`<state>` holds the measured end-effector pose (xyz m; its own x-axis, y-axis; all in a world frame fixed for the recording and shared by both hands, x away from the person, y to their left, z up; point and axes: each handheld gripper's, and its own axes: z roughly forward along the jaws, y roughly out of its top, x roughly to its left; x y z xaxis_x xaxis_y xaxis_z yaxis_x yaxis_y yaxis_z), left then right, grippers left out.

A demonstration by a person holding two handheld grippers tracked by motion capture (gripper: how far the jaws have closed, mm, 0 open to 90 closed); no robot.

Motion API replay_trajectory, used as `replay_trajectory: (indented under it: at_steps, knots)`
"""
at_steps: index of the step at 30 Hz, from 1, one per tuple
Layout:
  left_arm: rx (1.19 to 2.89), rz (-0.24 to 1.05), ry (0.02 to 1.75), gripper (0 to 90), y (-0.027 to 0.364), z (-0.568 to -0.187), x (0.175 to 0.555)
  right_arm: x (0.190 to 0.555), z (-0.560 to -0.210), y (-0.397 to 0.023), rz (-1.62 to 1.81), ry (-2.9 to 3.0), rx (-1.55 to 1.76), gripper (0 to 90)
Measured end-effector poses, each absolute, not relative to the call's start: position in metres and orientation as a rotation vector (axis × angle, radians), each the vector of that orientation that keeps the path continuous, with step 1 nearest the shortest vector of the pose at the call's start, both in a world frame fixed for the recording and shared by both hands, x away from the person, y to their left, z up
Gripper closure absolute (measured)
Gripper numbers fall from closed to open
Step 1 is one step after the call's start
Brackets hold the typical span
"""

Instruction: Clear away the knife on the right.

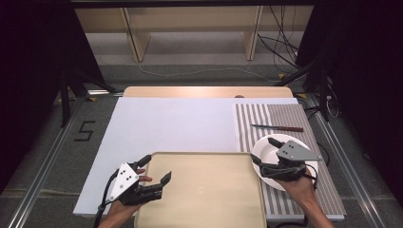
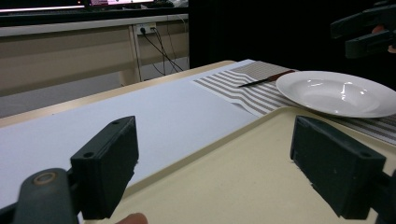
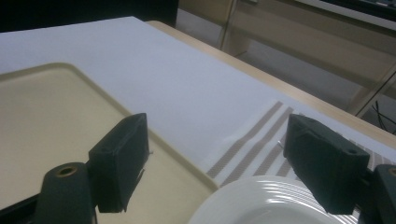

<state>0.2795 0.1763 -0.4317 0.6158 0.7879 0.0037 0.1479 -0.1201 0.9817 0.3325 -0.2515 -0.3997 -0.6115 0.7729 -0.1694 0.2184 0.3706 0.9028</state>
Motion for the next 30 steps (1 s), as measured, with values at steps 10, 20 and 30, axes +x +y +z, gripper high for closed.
replay_trajectory:
  at_steps: [10,20,30]
  knots:
    - [1.627,0.657,0.792,15.0,0.176,-0.432,0.280,0.354,-0.402,-0.268,1.086,2.014,0.894,23.5]
    - [1.627,0.658,0.790,15.0,0.176,-0.432,0.280,0.375,-0.404,-0.283,1.078,2.019,0.979,23.3]
    - [1.628,0.659,0.791,15.0,0.176,-0.432,0.280,0.396,-0.409,-0.294,1.047,2.044,1.067,23.8]
